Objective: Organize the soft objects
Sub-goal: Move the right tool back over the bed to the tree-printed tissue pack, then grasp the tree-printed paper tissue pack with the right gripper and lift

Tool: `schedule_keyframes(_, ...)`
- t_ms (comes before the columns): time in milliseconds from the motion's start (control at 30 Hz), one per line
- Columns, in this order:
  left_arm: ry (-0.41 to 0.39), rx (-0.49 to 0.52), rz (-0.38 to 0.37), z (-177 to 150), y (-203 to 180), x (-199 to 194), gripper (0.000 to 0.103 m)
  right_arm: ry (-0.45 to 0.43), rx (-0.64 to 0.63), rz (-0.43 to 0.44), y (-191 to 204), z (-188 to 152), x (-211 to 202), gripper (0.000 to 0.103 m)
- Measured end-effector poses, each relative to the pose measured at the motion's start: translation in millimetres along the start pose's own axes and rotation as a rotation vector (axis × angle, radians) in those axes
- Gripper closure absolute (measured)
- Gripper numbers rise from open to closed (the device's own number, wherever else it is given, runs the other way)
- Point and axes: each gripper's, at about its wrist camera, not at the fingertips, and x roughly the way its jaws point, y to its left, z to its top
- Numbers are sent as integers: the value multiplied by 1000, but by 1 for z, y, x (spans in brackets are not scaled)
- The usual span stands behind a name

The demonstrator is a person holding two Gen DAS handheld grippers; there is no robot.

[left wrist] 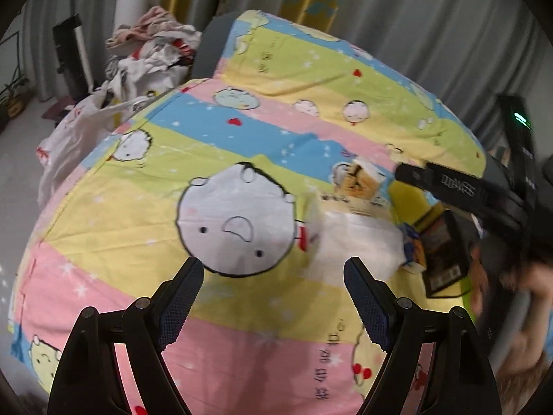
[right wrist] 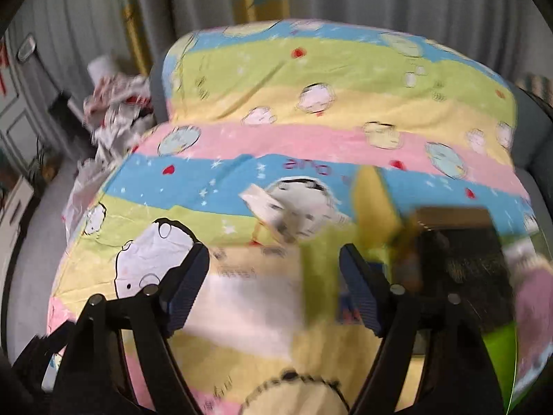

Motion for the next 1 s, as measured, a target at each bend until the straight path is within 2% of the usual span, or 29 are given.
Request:
schedule_keyframes(133, -11, -28, 35, 5, 14, 4, 19, 69, -105, -76, 25, 26, 52, 28)
schedule_keyframes(200, 1, -34, 47, 7, 17, 7, 19, 129, -143, -136, 30, 32, 75, 32)
schedule_keyframes(233, 7, -31, 40, 8, 19, 8, 19, 152, -158, -151, 31, 33, 82, 42)
schedule_keyframes(267, 10, -32, 33, 8, 20, 8, 19, 175, -176, -156, 31, 34, 91, 56)
schedule_keyframes(333, 6, -39, 22, 8, 22, 7, 19, 189, -183, -155, 29, 32, 96, 72)
schedule_keyframes(433, 4, -36, 21, 8, 21, 6, 19, 135, -119, -143, 23, 31, 83, 77)
schedule_keyframes(533, 3, -32, 29, 8, 20, 5, 19, 62, -40, -84, 16, 28, 52, 77)
schedule_keyframes(633, -6, -21, 33, 7, 16, 3, 19, -23, 29, 4, 3, 16, 3, 78)
schedule_keyframes(767, -1, -4, 37, 2, 10, 4, 19, -95, 160, 169, -21, -23, -58, 78)
schedule_keyframes(833, 7, 9, 29, 0, 5, 4, 19, -85, 220, 260, -31, -52, -71, 78)
schedule_keyframes(1000, 25, 18, 5, -6, -4, 4, 19, 75, 377, 390, -37, -124, -57, 77)
